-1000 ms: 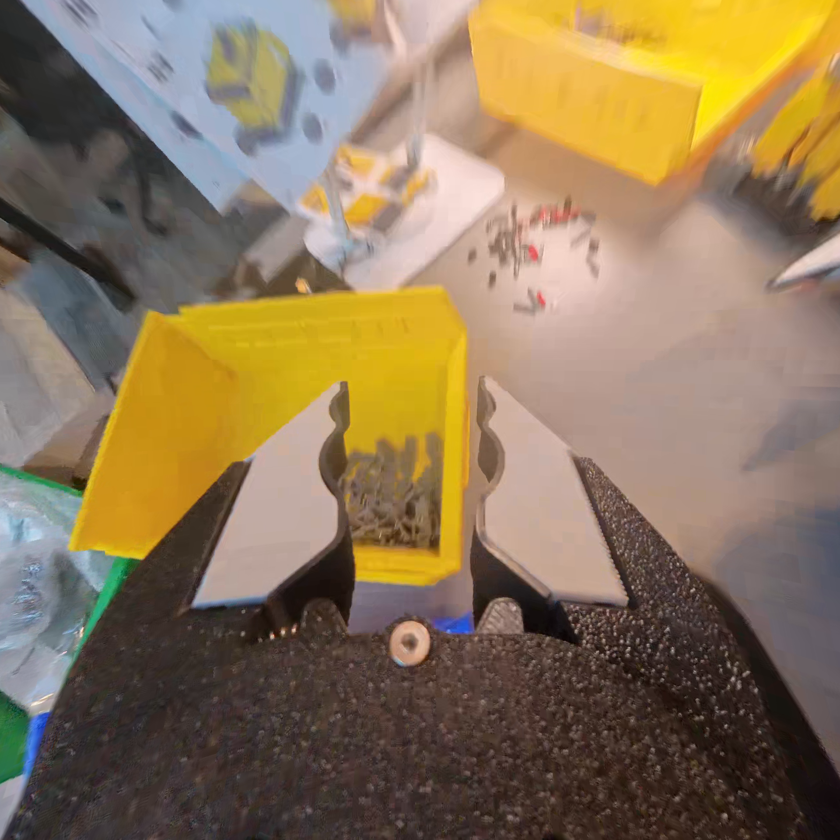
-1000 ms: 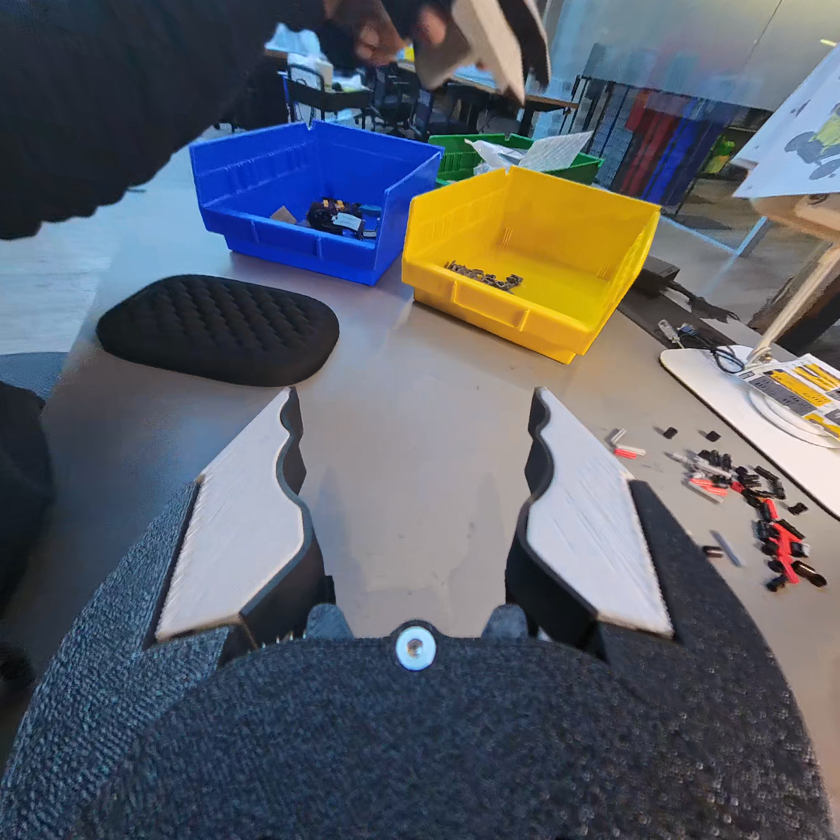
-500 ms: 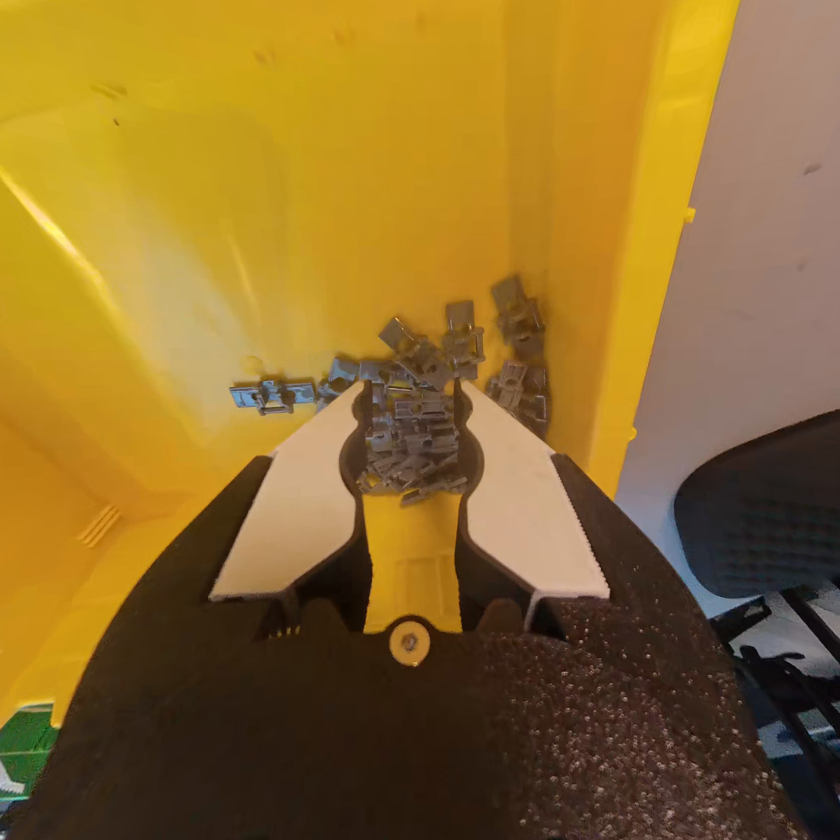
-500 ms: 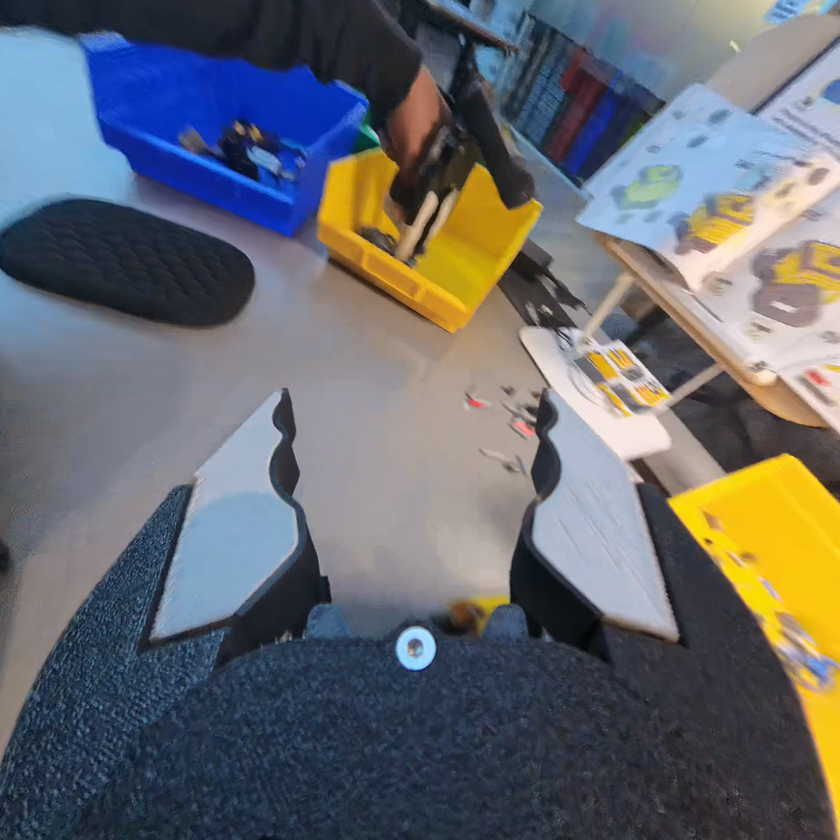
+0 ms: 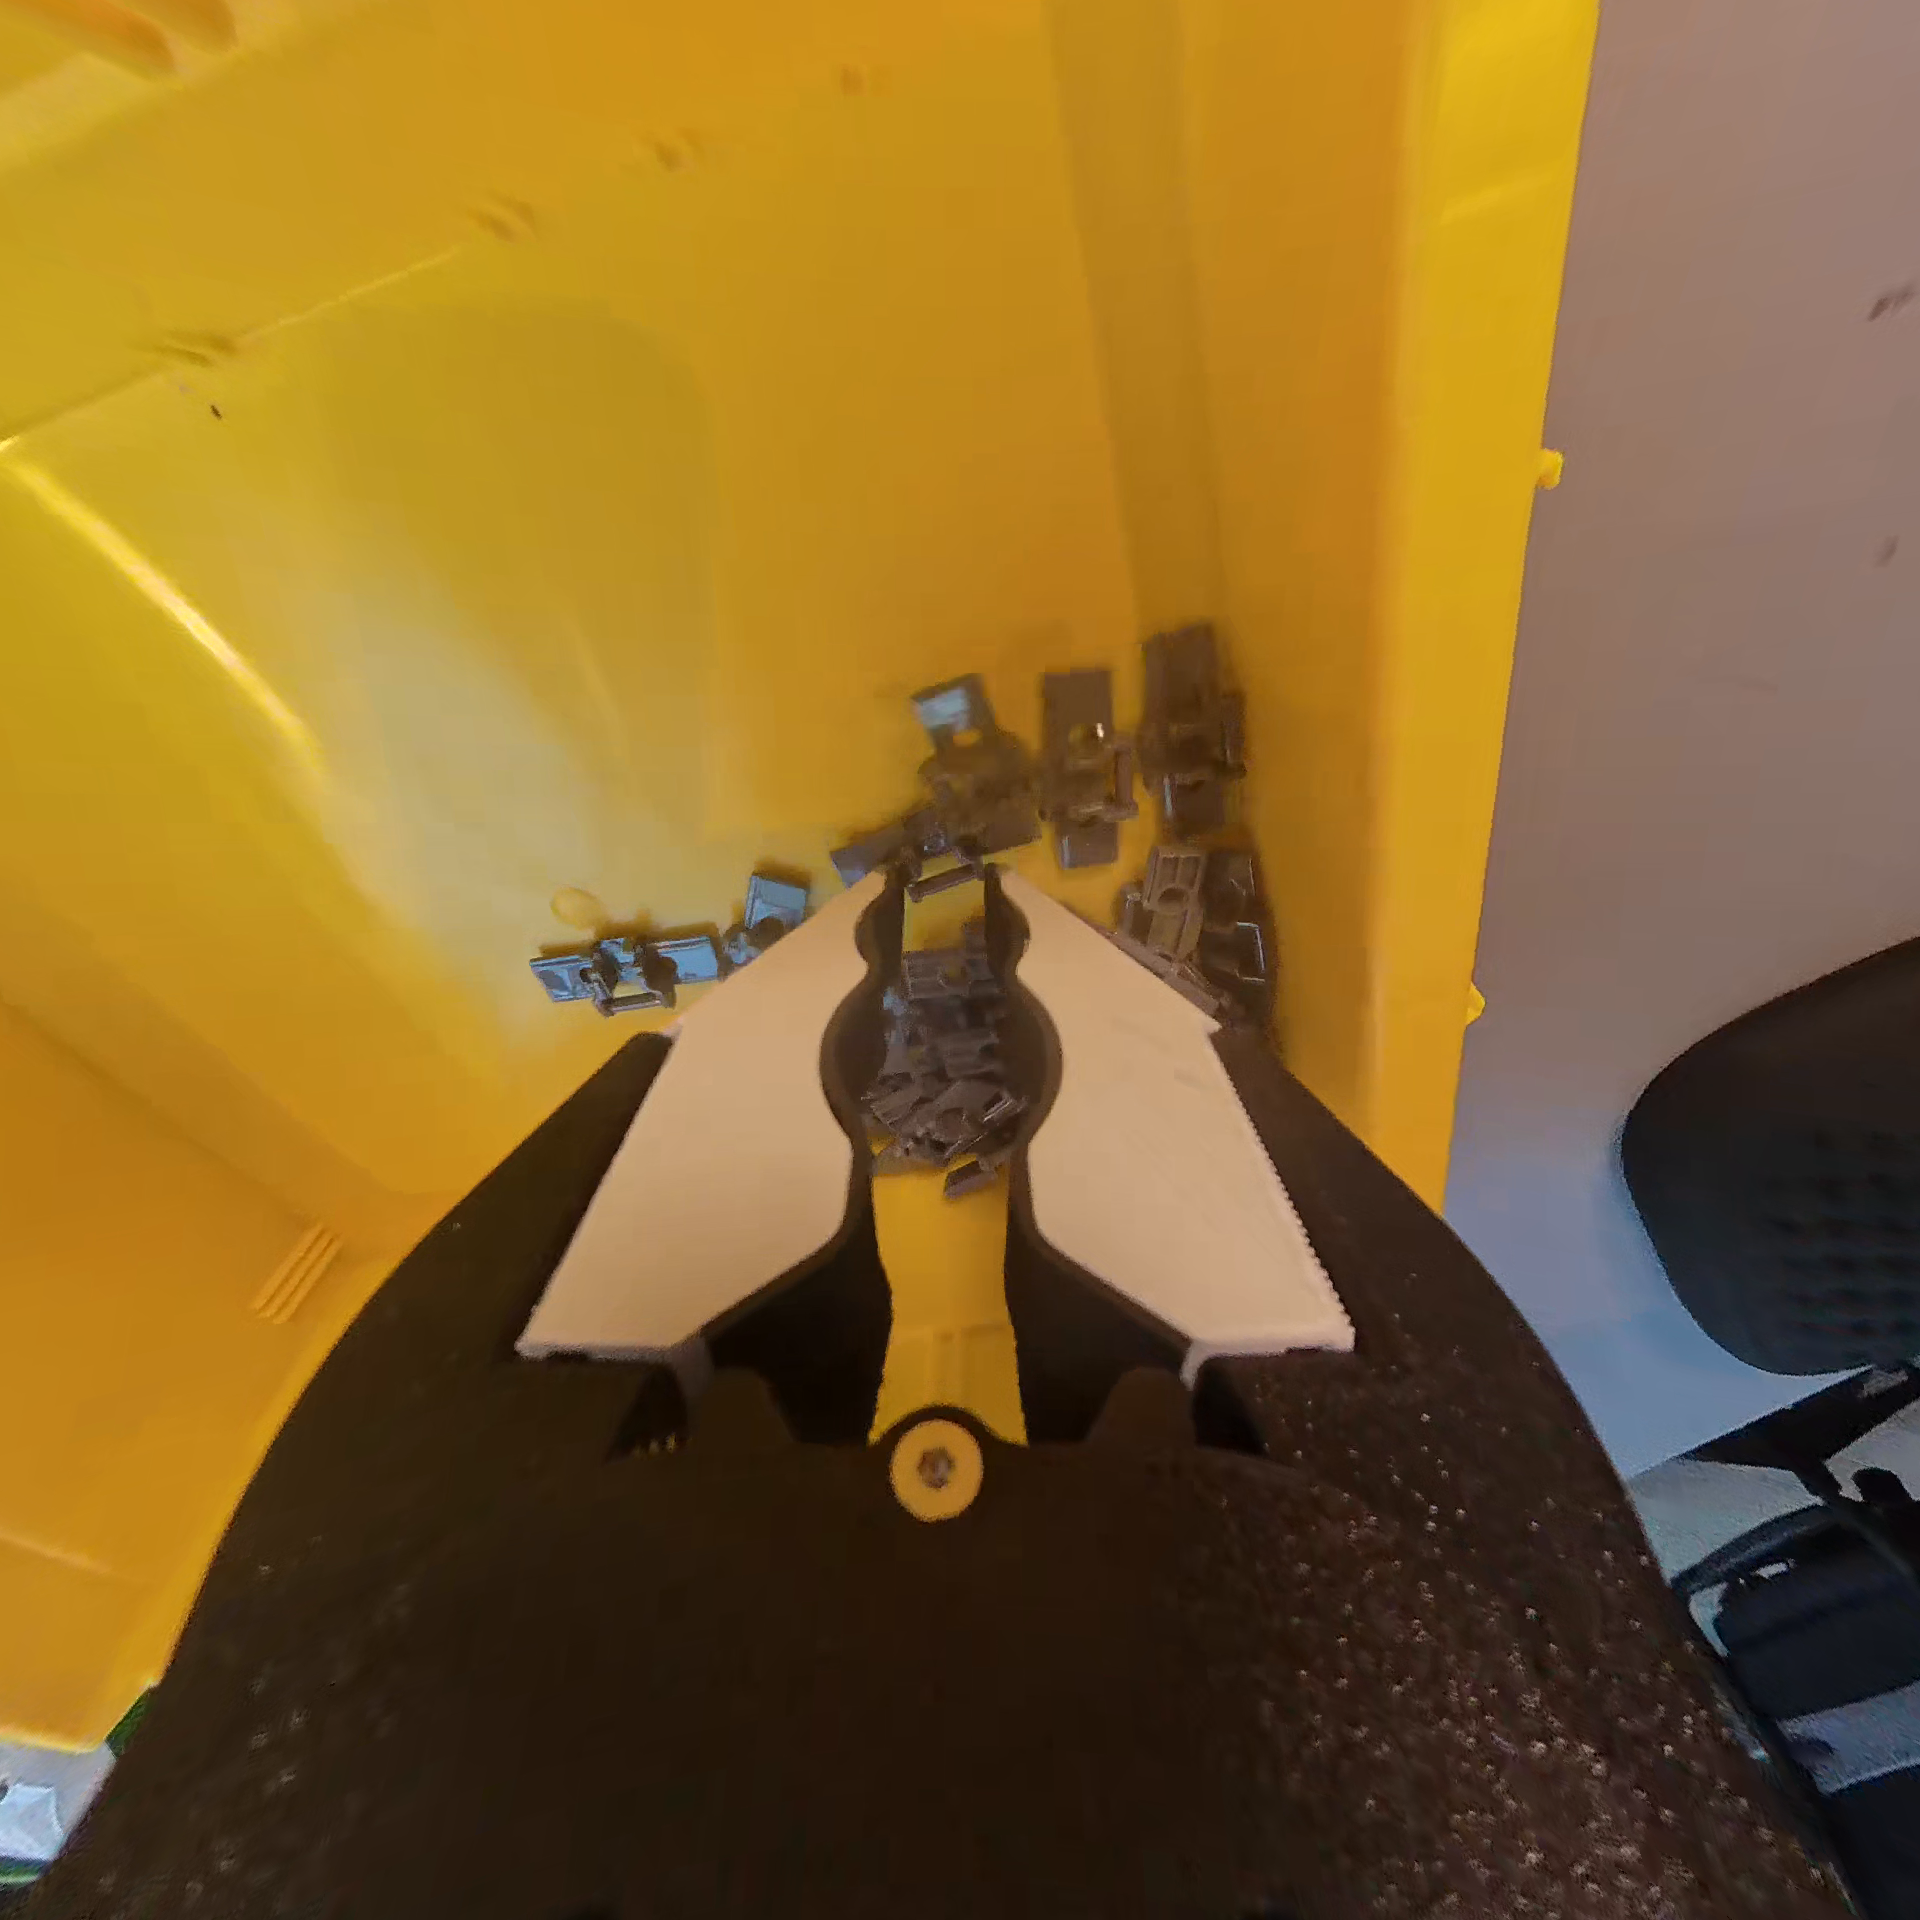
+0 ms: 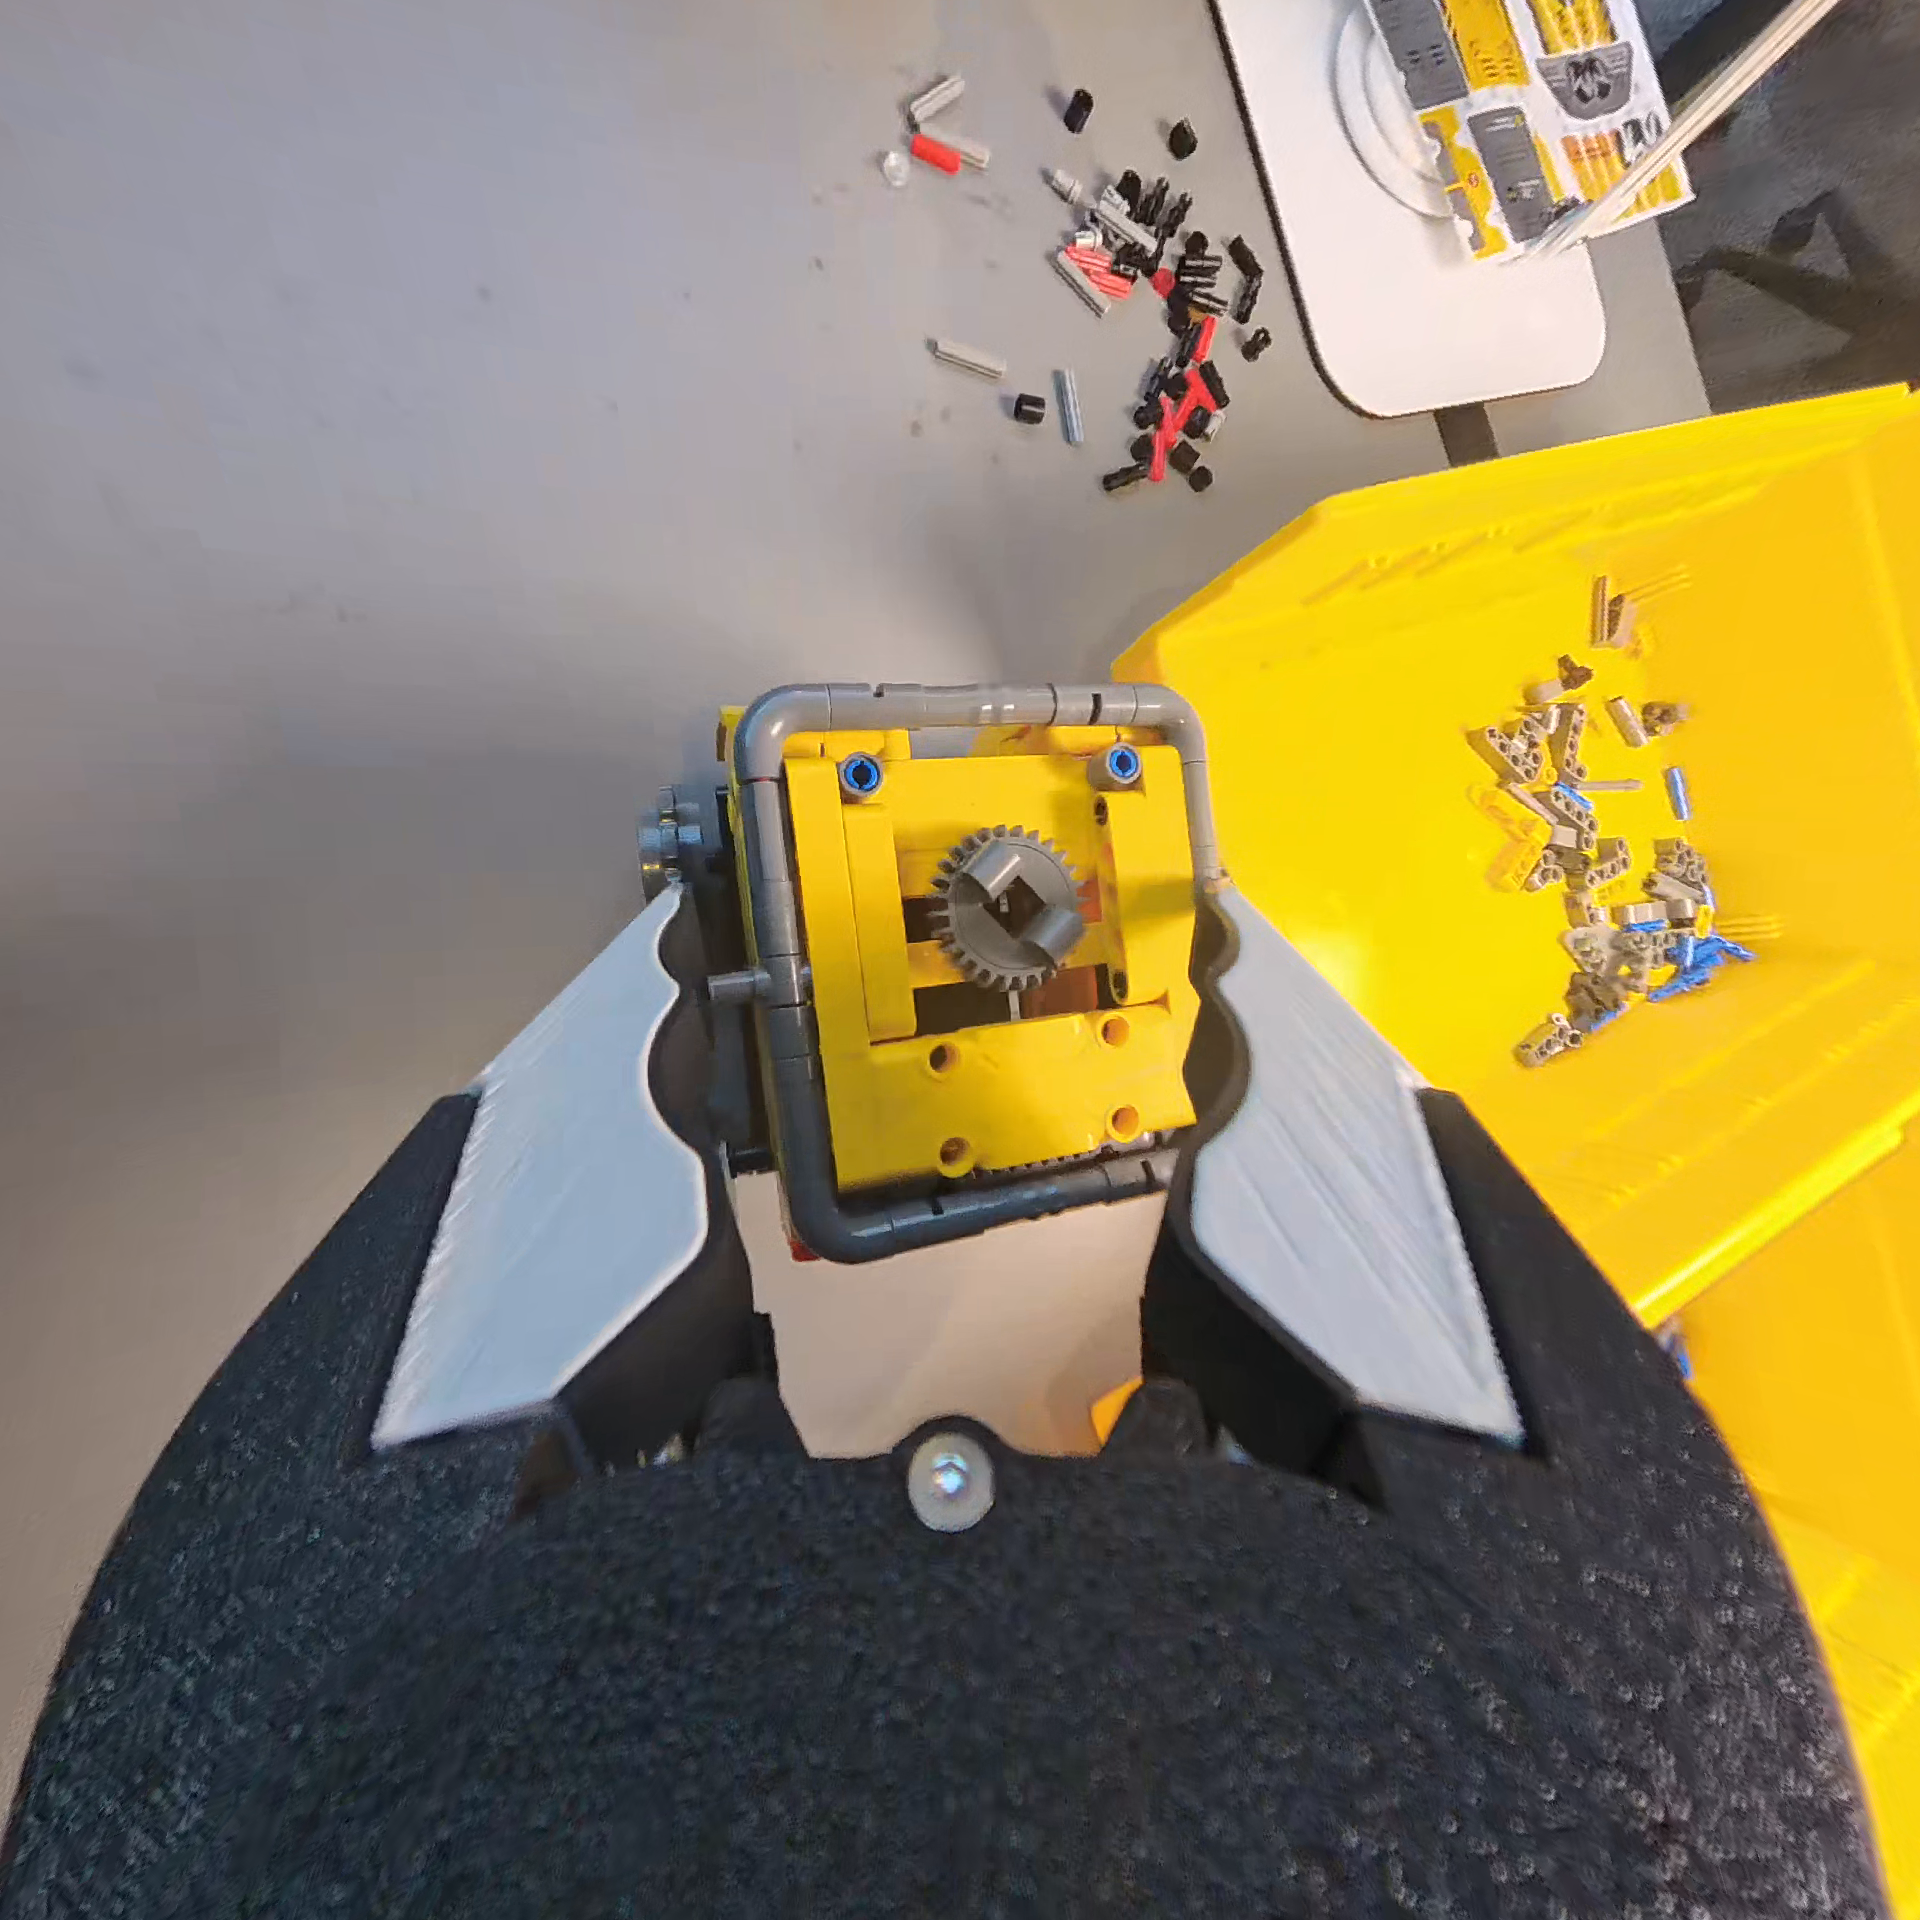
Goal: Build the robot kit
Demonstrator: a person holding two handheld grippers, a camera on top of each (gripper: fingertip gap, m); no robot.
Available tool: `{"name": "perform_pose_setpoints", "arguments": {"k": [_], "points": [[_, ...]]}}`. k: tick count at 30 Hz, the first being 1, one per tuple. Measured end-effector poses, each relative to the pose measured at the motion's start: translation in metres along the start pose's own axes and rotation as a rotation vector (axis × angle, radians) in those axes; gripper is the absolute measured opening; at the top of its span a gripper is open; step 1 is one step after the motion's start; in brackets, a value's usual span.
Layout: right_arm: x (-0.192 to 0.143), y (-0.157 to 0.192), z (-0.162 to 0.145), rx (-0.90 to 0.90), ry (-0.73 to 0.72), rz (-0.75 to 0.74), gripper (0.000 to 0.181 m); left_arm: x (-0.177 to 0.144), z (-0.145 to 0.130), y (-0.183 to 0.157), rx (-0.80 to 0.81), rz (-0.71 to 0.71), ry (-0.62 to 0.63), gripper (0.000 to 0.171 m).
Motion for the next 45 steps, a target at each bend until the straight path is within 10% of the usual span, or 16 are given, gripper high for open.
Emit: {"name": "perform_pose_setpoints", "arguments": {"k": [13,20,29,36,45], "points": [[-0.028,-0.020,-0.047,-0.009,0.262,-0.177,0.065,-0.019,-0.006,0.003,0.009,0.078,-0.138,0.013],[-0.043,0.010,0.022,-0.031,-0.074,-0.138,0.069,-0.038,-0.010,0.000,0.007,0.148,-0.229,0.013],[0.027,0.080,0.114,0.114,-0.695,0.238,0.082,-0.083,0.086,-0.163,0.335,0.042,-0.633,0.013],[0.076,0.106,0.103,0.123,-0.693,0.315,0.088,-0.021,0.132,-0.232,0.409,-0.086,-0.637,0.013],[0.081,0.110,0.077,0.041,-0.620,0.220,0.088,-0.002,0.155,-0.239,0.416,-0.040,-0.588,0.013]]}}
Point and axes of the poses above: each gripper's, where its closed fingertips meet, x out along the fingers, z out of its top, y = z × x across the jaws, the point moved 5 cm from there along -x, back along the fingers, and after that the axes turned 5 degrees about x, right-handed, at the moved point
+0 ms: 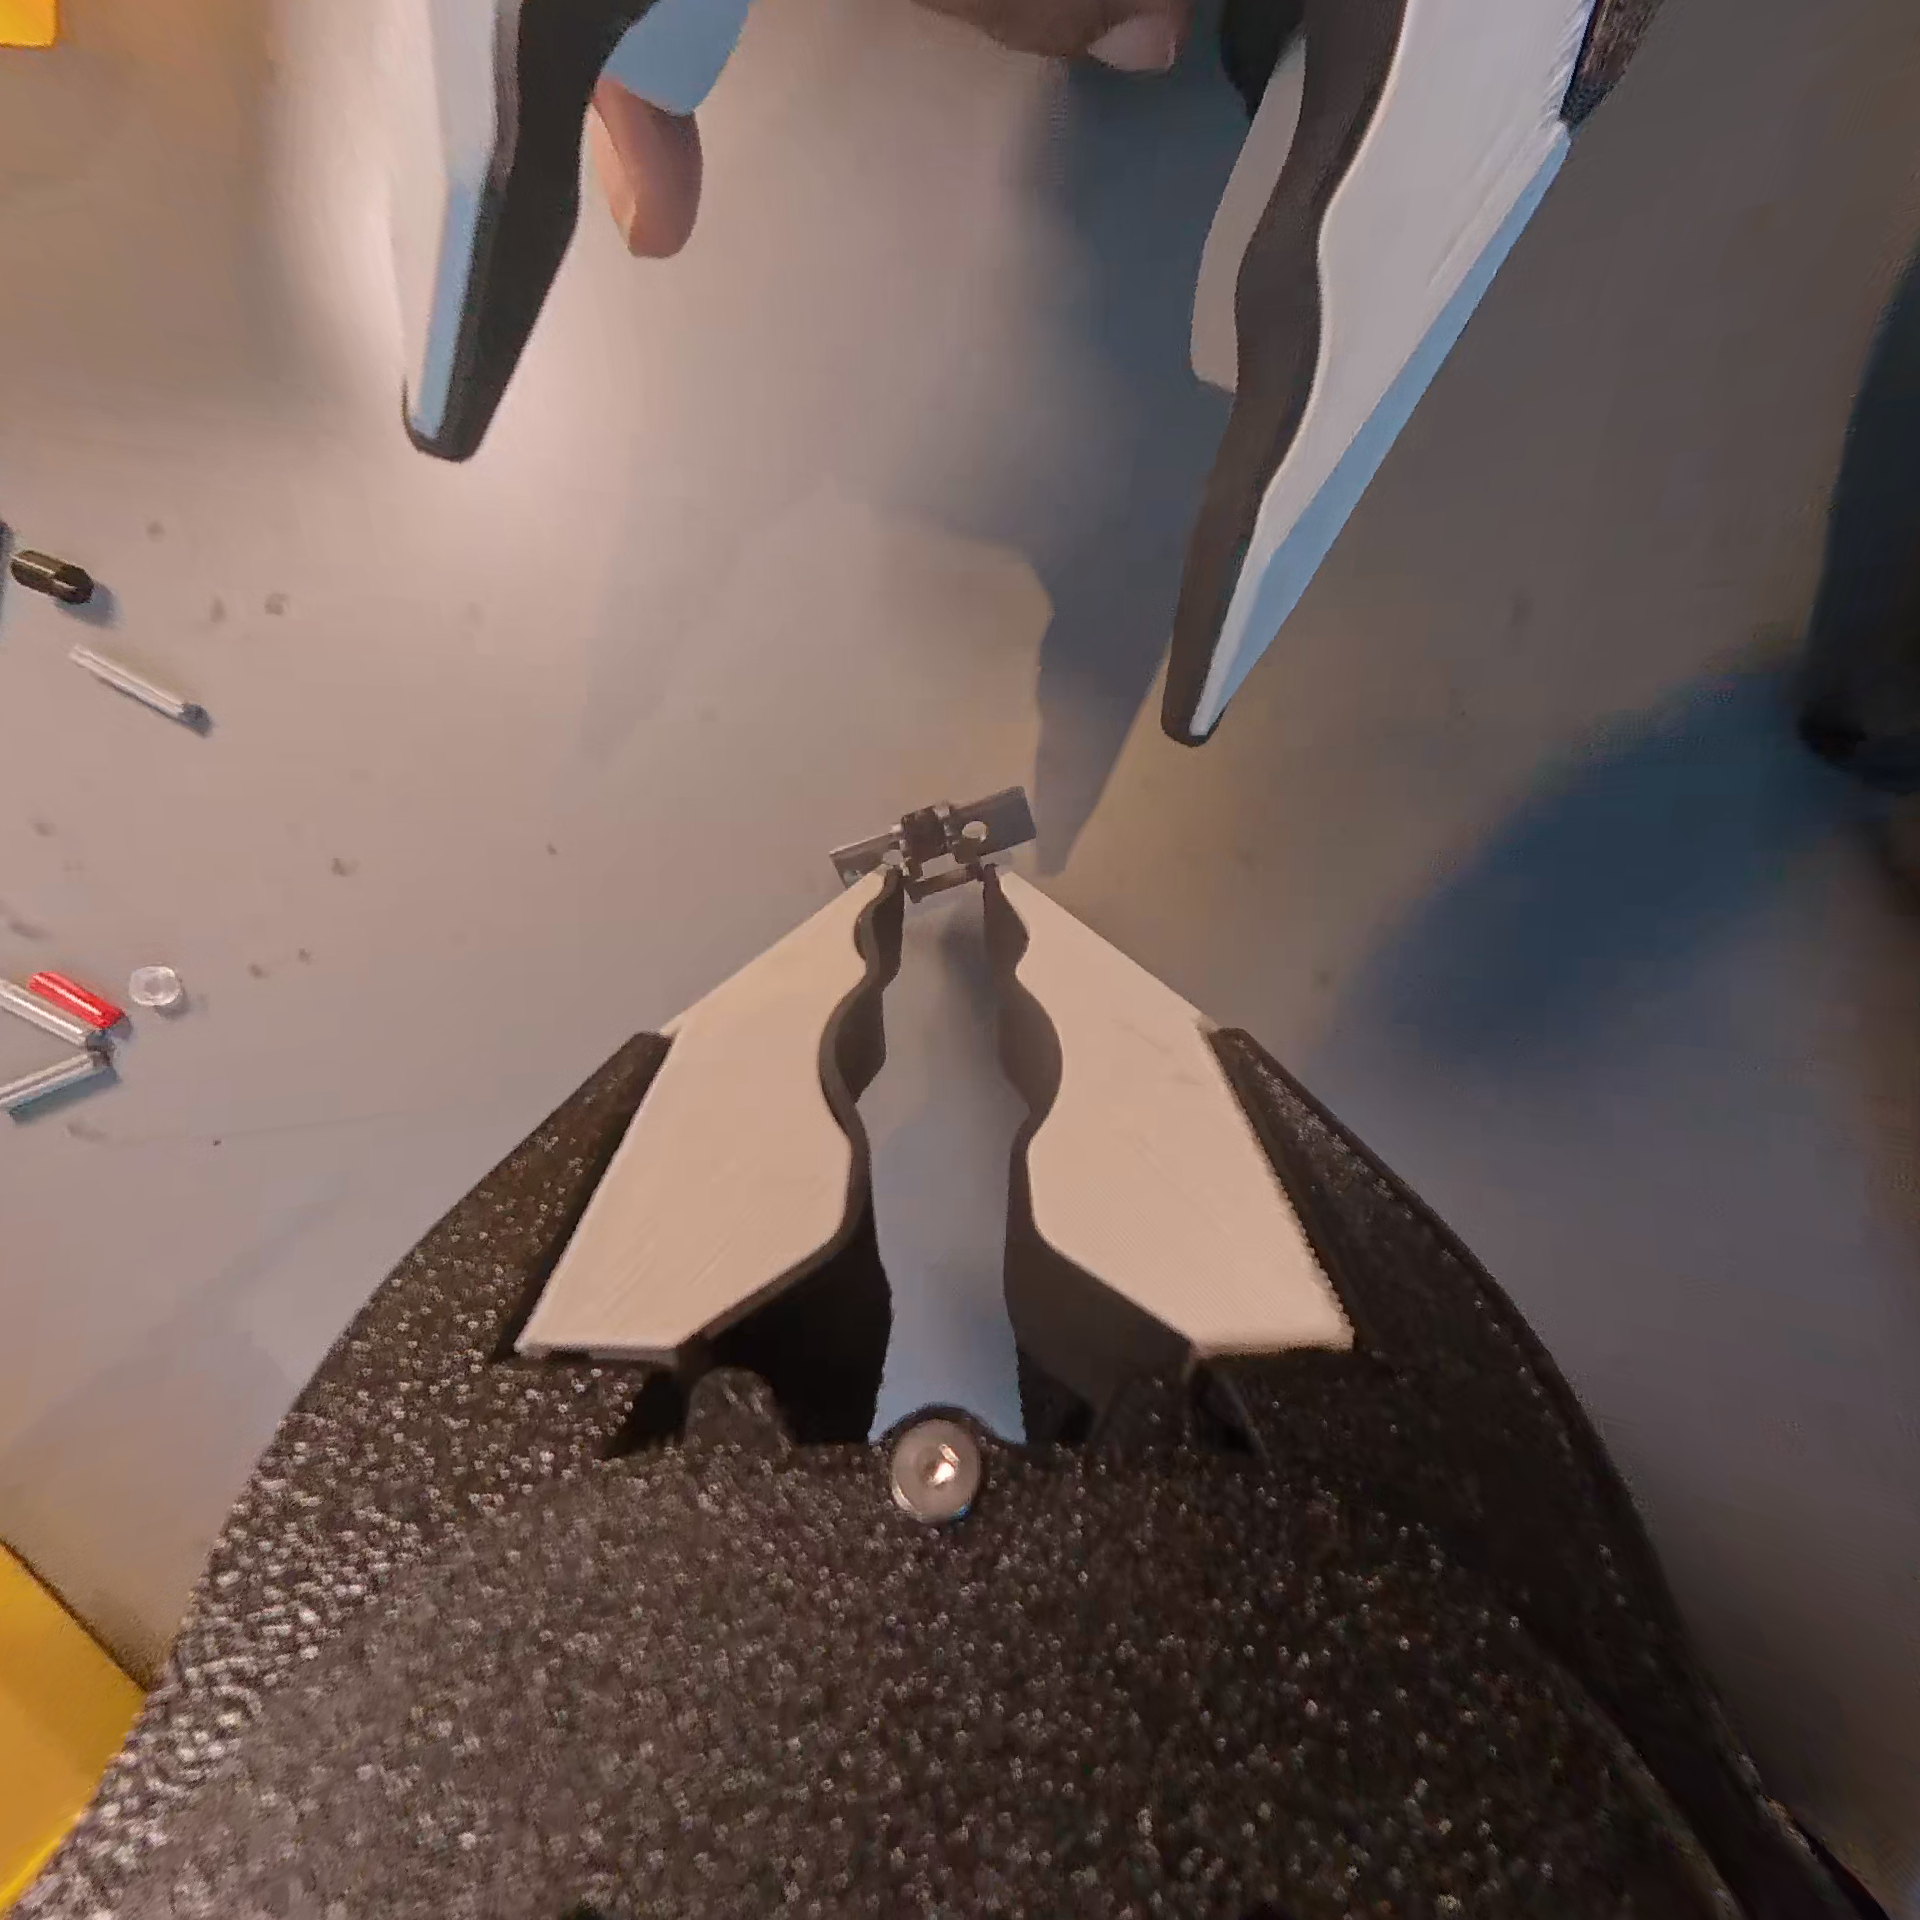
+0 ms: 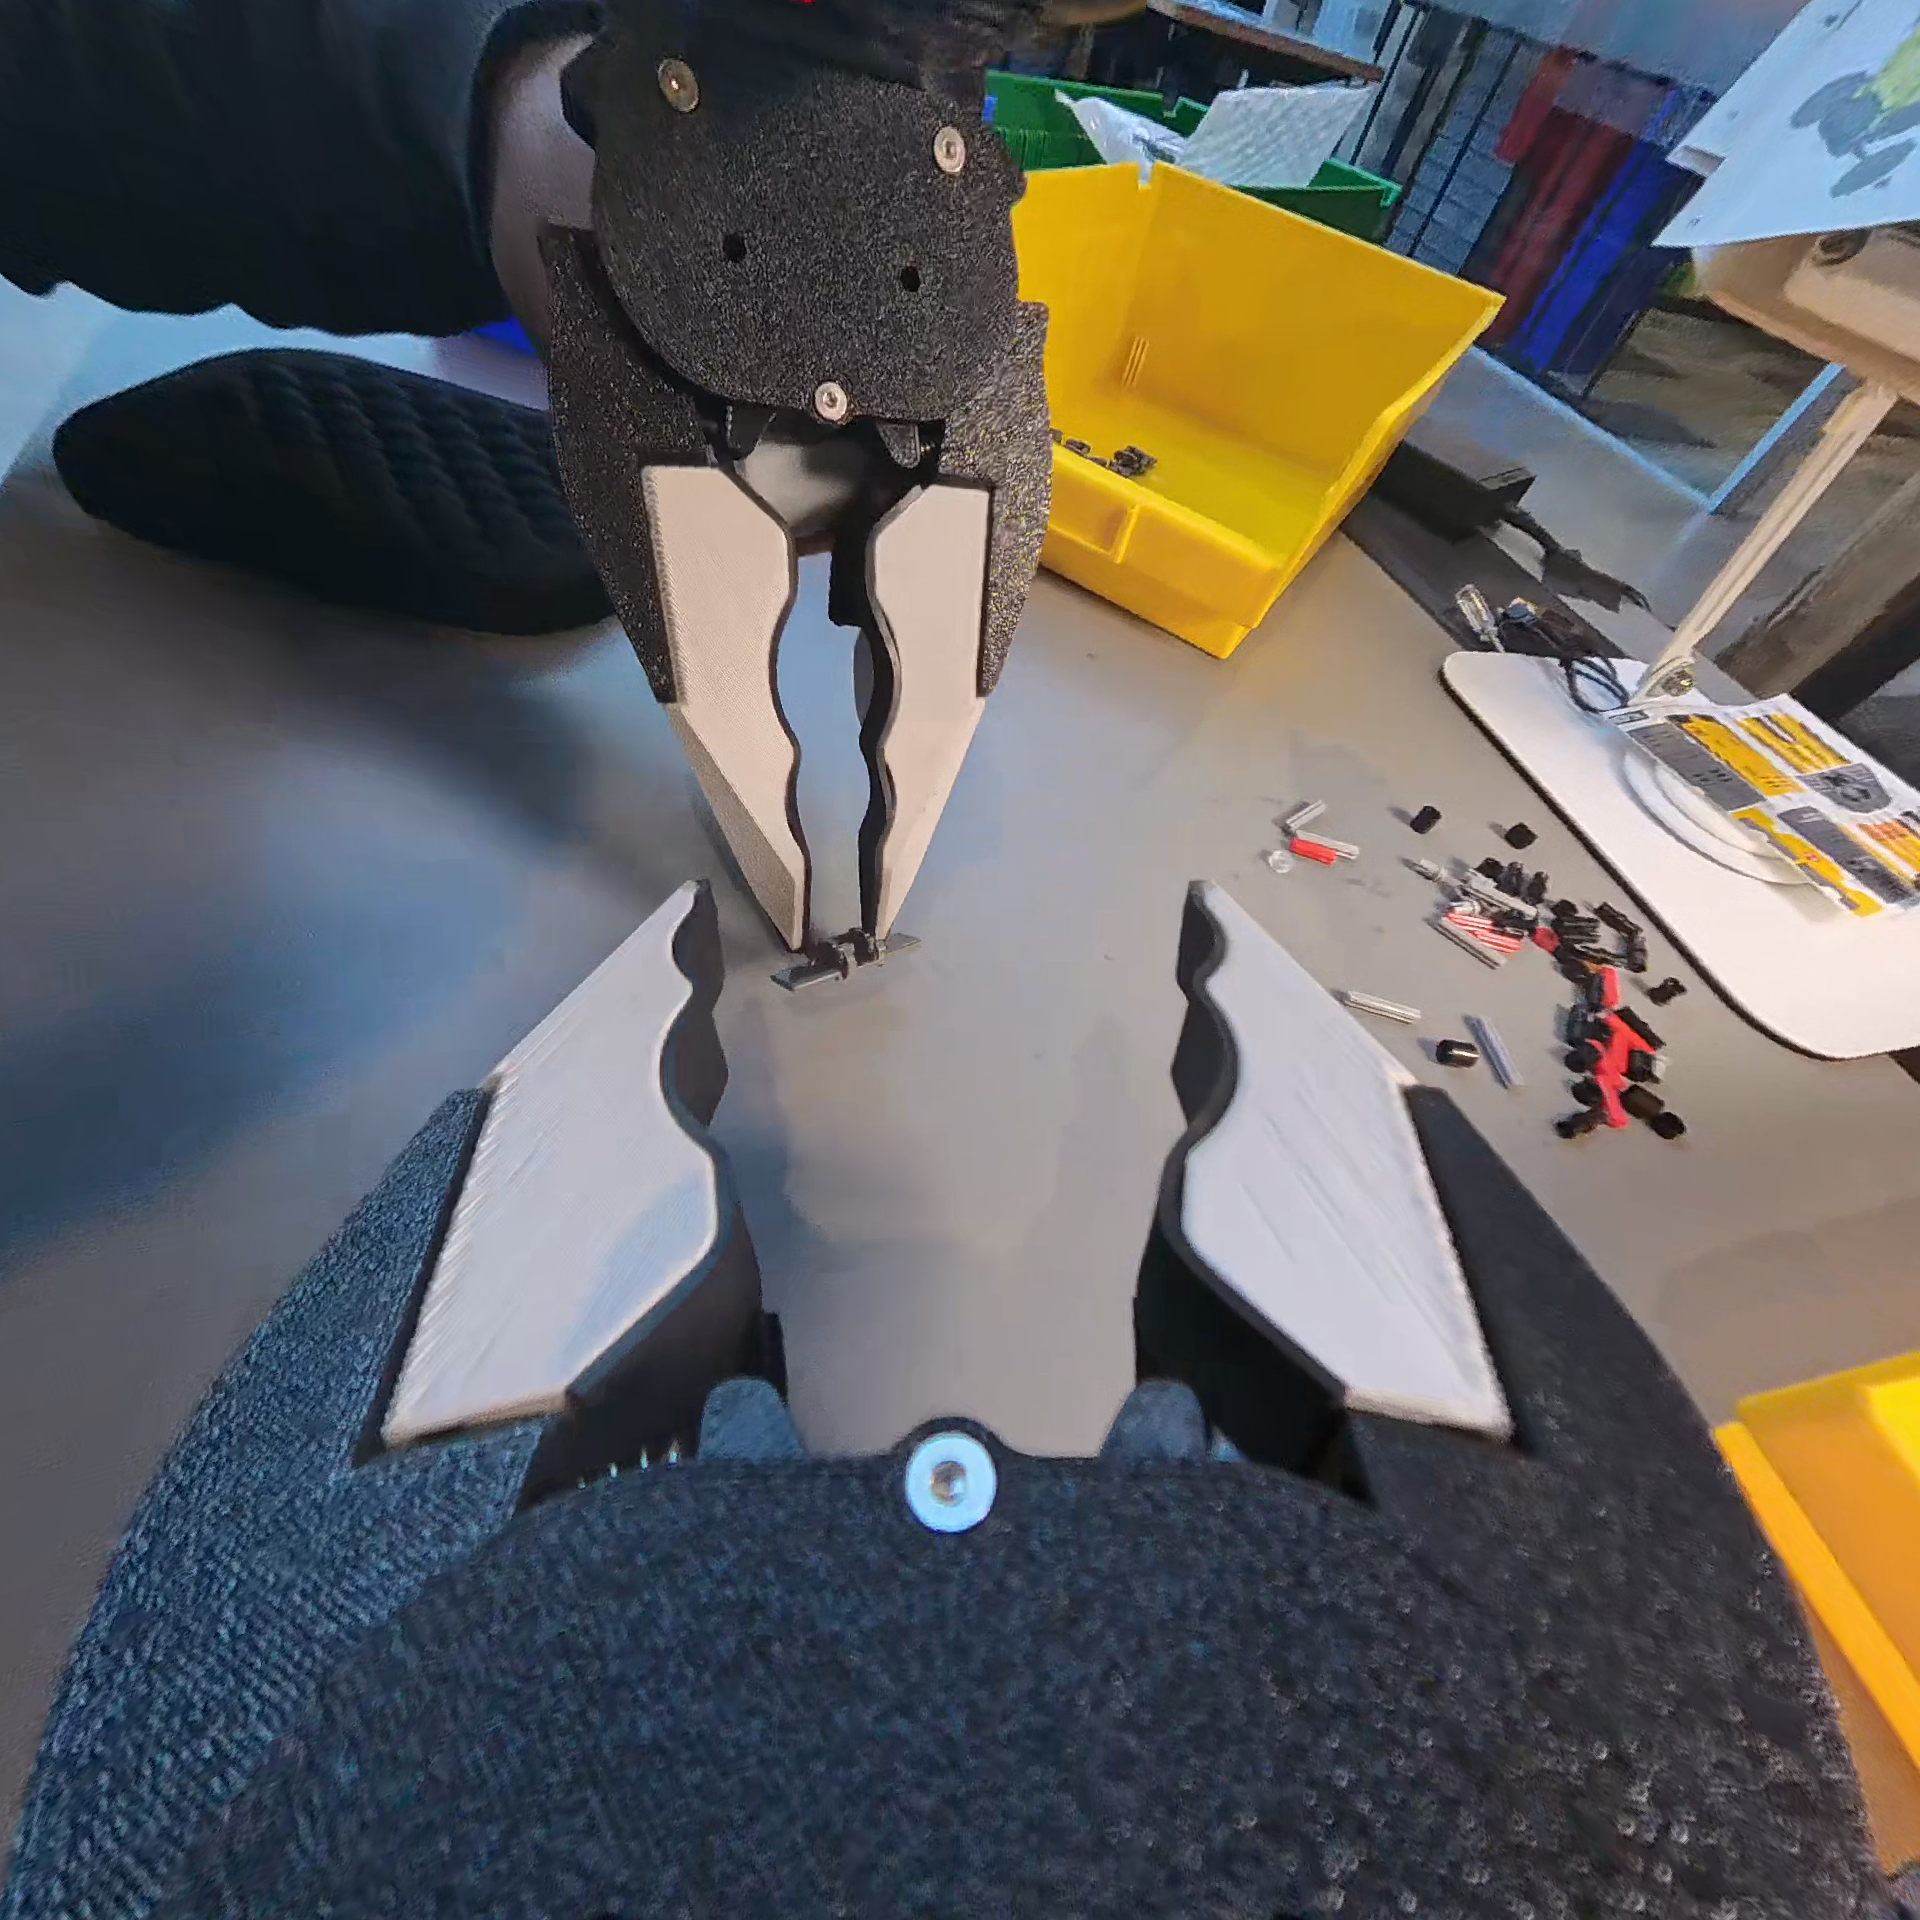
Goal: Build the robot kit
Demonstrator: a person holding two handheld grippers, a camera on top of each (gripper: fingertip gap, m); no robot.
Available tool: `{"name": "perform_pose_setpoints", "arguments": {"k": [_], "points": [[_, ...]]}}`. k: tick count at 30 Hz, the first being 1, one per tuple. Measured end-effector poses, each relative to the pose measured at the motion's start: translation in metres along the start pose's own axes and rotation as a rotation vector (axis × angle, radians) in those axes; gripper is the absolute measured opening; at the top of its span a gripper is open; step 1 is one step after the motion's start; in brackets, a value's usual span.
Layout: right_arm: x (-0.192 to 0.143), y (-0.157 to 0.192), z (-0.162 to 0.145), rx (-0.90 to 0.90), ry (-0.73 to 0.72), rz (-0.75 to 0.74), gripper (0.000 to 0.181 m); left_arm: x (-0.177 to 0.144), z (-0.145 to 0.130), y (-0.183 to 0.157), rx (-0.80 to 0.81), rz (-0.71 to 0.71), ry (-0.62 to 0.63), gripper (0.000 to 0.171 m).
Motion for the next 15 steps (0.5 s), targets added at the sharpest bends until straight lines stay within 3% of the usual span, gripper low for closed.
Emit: {"name": "perform_pose_setpoints", "arguments": {"k": [15], "points": [[0.0031,-0.0016,-0.0061,-0.028,0.037,-0.026,0.090,0.0052,0.0026,0.0050,0.031,0.051,0.024,0.013]]}}
Point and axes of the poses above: each gripper's, where its closed fingertips meet, x out along the fingers, z out of its top, y = z × x across the jaws, the point moved 5 cm from there along -x, back along the fingers, and after that the axes turned 5 degrees about x, right-handed, at the moved point
